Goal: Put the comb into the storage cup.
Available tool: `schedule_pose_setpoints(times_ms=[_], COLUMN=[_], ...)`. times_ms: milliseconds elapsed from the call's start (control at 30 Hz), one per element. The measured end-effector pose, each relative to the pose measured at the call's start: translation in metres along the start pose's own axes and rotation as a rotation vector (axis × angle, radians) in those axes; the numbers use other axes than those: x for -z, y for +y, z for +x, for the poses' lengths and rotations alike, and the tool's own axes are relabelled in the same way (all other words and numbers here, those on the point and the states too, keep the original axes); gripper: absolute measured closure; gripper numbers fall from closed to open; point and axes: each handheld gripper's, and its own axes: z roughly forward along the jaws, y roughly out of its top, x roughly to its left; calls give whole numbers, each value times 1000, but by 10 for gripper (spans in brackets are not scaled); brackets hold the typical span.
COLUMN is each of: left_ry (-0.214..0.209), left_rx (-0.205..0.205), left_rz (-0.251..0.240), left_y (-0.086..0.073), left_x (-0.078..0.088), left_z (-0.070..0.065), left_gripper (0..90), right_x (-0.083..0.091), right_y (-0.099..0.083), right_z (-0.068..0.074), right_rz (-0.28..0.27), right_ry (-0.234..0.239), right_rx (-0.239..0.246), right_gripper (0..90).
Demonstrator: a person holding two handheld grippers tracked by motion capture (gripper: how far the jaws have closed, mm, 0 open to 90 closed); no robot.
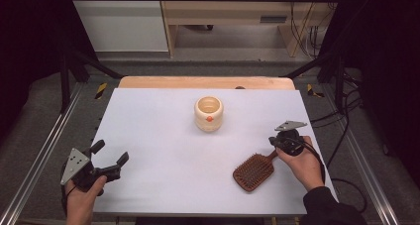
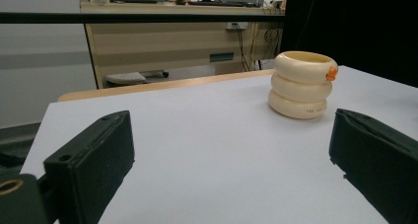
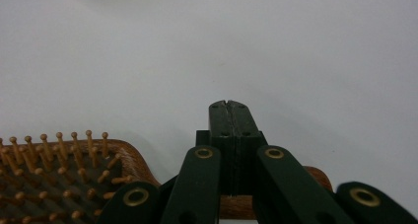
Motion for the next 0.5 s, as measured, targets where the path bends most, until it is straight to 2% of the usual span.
schedule_pose_setpoints(times_ms=[500], left_ry=[-4], left_rx=[-7], left_rz=[3], left_y=[0], left_x=[-1], left_z=[-1], left_gripper=[36], right_x=[-15], right_y=[-13], right_z=[-5], right_rz=[83], right_ry=[-13], right_rx=[6], right_gripper=[900])
